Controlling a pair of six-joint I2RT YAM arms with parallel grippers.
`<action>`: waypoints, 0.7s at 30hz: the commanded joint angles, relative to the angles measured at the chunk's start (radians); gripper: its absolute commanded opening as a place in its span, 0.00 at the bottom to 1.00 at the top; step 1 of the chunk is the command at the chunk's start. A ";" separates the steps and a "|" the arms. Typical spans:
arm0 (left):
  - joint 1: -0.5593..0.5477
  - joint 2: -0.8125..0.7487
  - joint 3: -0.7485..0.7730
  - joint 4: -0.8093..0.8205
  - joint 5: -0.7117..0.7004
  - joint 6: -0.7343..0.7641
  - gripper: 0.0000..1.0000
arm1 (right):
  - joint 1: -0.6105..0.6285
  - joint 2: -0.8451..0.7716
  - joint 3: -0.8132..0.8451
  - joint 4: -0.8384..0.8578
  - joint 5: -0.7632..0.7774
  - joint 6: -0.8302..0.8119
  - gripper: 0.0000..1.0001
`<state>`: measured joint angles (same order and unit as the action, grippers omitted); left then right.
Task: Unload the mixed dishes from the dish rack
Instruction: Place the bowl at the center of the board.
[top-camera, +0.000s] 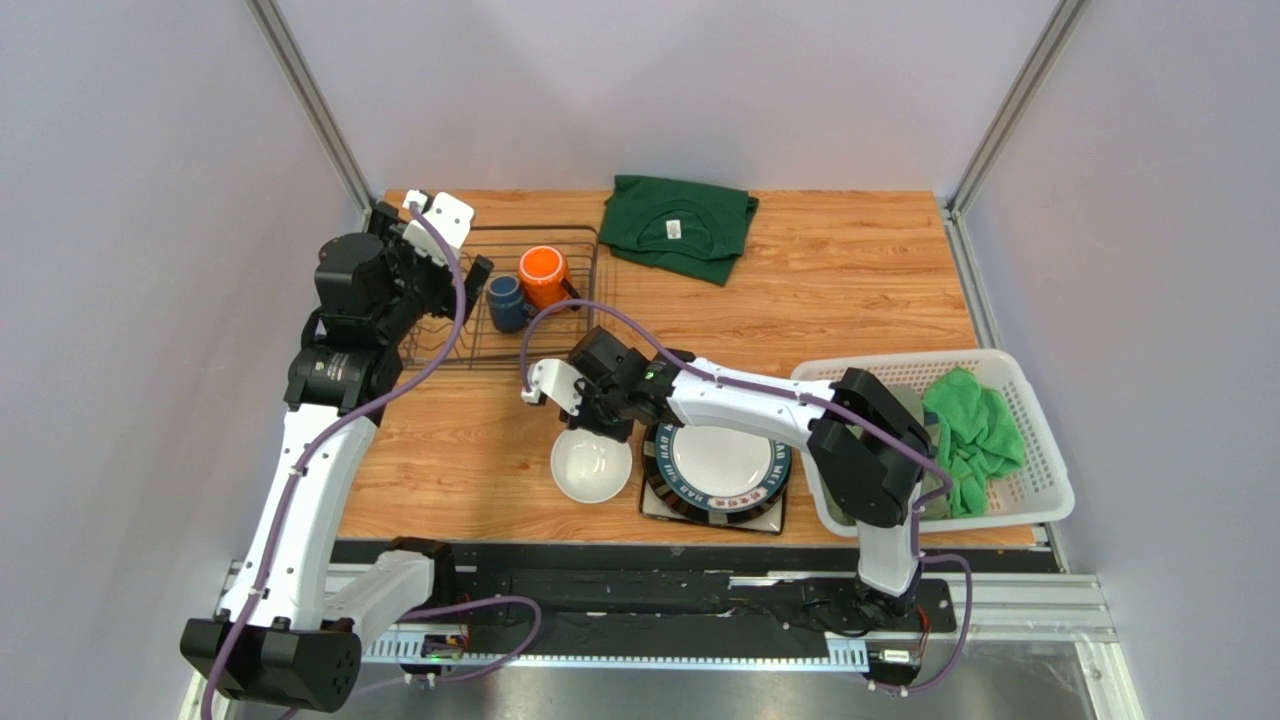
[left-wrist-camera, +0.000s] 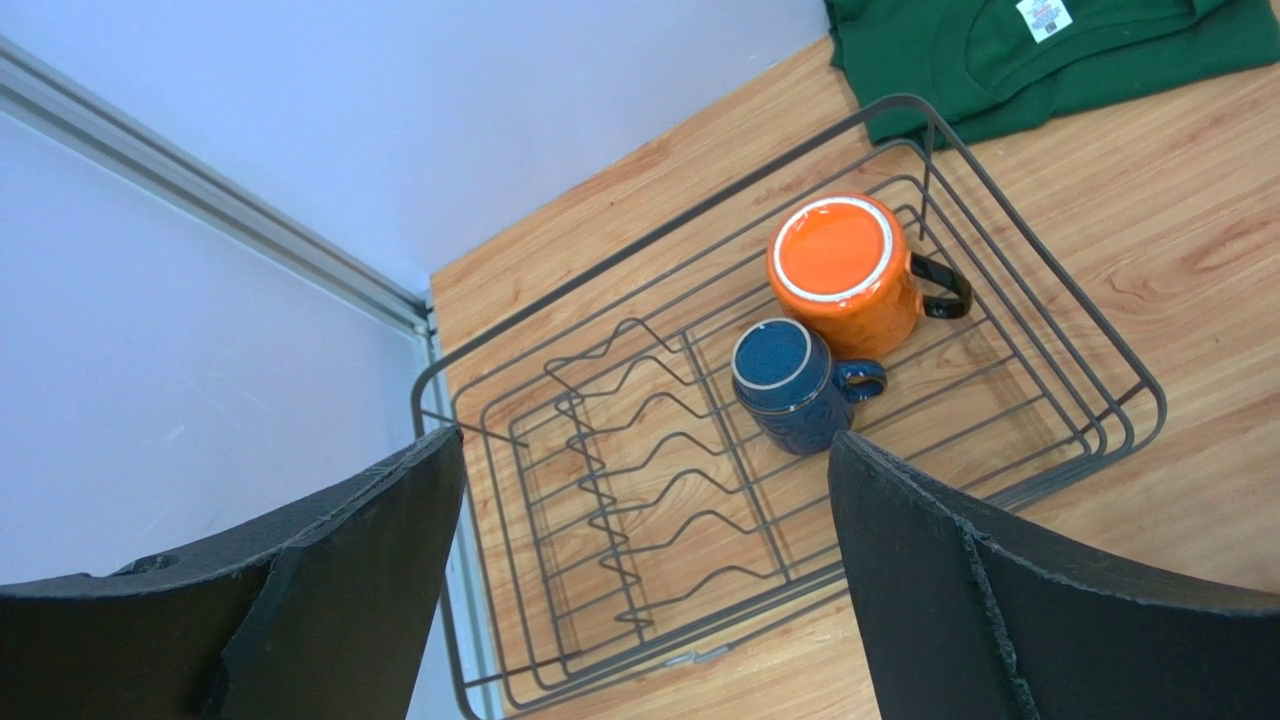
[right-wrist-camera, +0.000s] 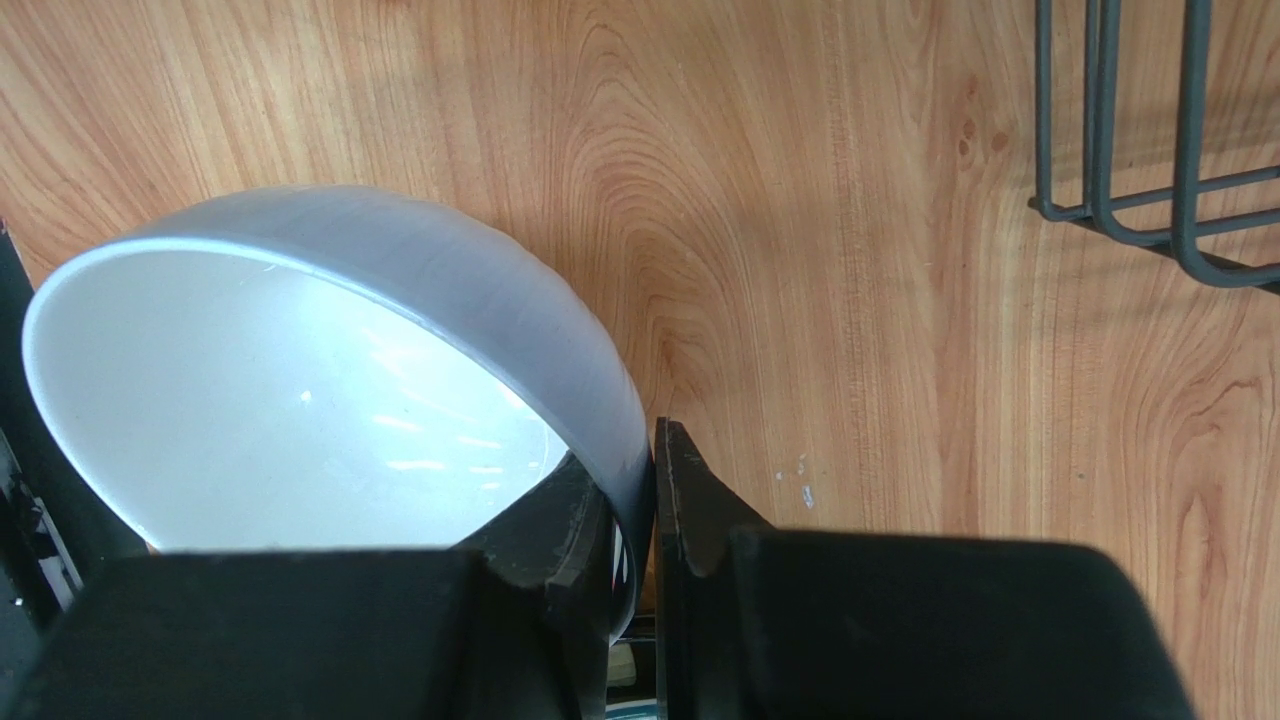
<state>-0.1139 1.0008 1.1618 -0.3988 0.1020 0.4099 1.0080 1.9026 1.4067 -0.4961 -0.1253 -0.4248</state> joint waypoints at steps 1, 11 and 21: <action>0.010 -0.004 -0.005 0.028 0.013 -0.002 0.98 | 0.009 0.006 0.067 -0.012 -0.016 -0.034 0.00; 0.010 -0.019 -0.022 0.028 0.018 0.006 0.98 | 0.014 0.046 0.087 -0.033 0.019 -0.057 0.00; 0.010 -0.022 -0.033 0.026 0.025 0.009 0.98 | 0.015 0.065 0.087 -0.030 0.046 -0.061 0.10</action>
<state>-0.1104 1.0004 1.1309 -0.3996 0.1146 0.4129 1.0161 1.9472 1.4548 -0.5468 -0.1104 -0.4660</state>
